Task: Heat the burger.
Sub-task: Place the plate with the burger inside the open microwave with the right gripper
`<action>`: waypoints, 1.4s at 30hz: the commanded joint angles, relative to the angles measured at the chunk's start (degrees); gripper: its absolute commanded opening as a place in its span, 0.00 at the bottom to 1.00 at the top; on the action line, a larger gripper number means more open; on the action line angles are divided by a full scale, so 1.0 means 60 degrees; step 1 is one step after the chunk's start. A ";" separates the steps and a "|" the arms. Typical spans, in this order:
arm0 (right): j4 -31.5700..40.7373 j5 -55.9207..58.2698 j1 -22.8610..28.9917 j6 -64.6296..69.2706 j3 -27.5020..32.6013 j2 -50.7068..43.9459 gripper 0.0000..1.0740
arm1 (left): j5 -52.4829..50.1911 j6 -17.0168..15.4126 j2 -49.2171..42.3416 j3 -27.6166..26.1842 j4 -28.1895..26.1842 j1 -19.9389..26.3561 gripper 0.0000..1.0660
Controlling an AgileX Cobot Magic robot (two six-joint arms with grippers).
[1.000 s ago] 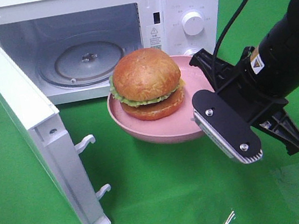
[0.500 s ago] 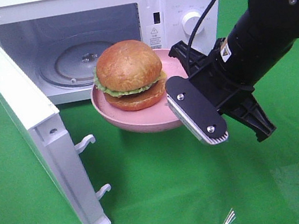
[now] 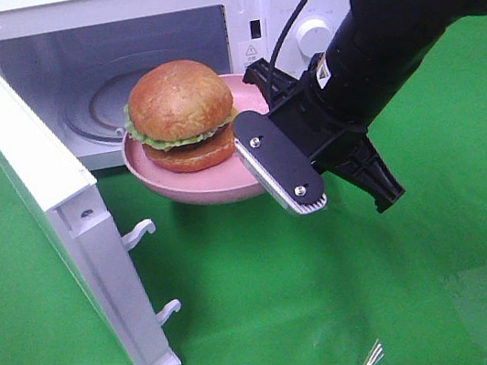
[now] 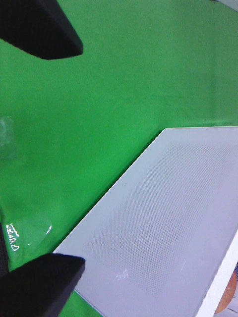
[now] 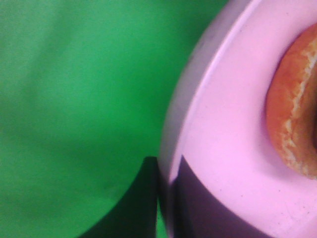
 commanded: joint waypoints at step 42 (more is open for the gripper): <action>-0.0859 -0.0181 0.0248 0.2005 -0.3743 0.2865 0.00 | -0.0095 -0.0048 -0.0143 0.0019 -0.0086 -0.0019 0.93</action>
